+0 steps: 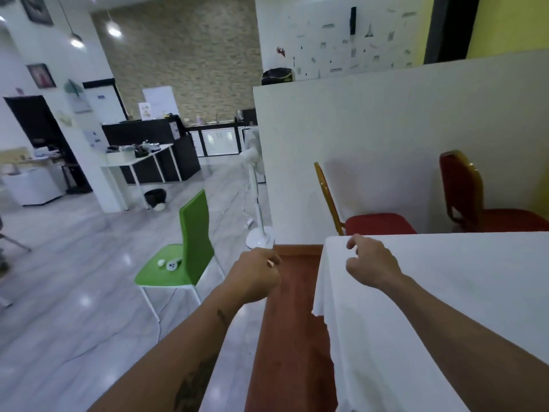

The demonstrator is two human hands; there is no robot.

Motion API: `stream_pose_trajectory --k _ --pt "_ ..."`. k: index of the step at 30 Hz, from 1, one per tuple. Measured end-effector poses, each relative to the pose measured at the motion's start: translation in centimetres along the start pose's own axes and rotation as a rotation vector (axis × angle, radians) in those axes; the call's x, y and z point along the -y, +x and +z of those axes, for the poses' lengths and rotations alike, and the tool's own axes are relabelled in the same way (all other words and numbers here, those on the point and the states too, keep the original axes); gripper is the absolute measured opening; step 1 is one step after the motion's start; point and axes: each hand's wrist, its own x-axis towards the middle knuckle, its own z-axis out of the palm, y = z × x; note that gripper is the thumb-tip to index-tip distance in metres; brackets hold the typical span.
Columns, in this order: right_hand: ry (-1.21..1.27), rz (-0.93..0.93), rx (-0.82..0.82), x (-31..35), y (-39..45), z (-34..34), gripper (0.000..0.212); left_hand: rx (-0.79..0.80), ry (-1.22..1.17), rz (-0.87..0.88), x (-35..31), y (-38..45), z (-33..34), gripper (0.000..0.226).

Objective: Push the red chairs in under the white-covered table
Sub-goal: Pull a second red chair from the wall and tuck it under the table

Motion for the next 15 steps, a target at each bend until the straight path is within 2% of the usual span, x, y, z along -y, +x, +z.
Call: stream_pose_trajectory --k 3,7,11,15 --pt "0.016 0.011 0.003 0.3 4.4 1.6 0.041 0.017 0.008 0.002 1.0 4.4 -1.1 0.037" --pt "0.031 0.086 0.011 0.3 15.1 3.8 0.023 0.077 0.034 -0.005 2.0 16.1 -2.4 0.034" --pt "-0.008 0.139 0.019 1.3 24.1 3.5 0.026 0.075 0.013 0.035 2.2 25.9 -3.9 0.033" --pt "-0.042 0.174 0.022 2.8 32.4 3.9 0.019 0.103 -0.04 0.047 2.9 35.5 -4.5 0.031"
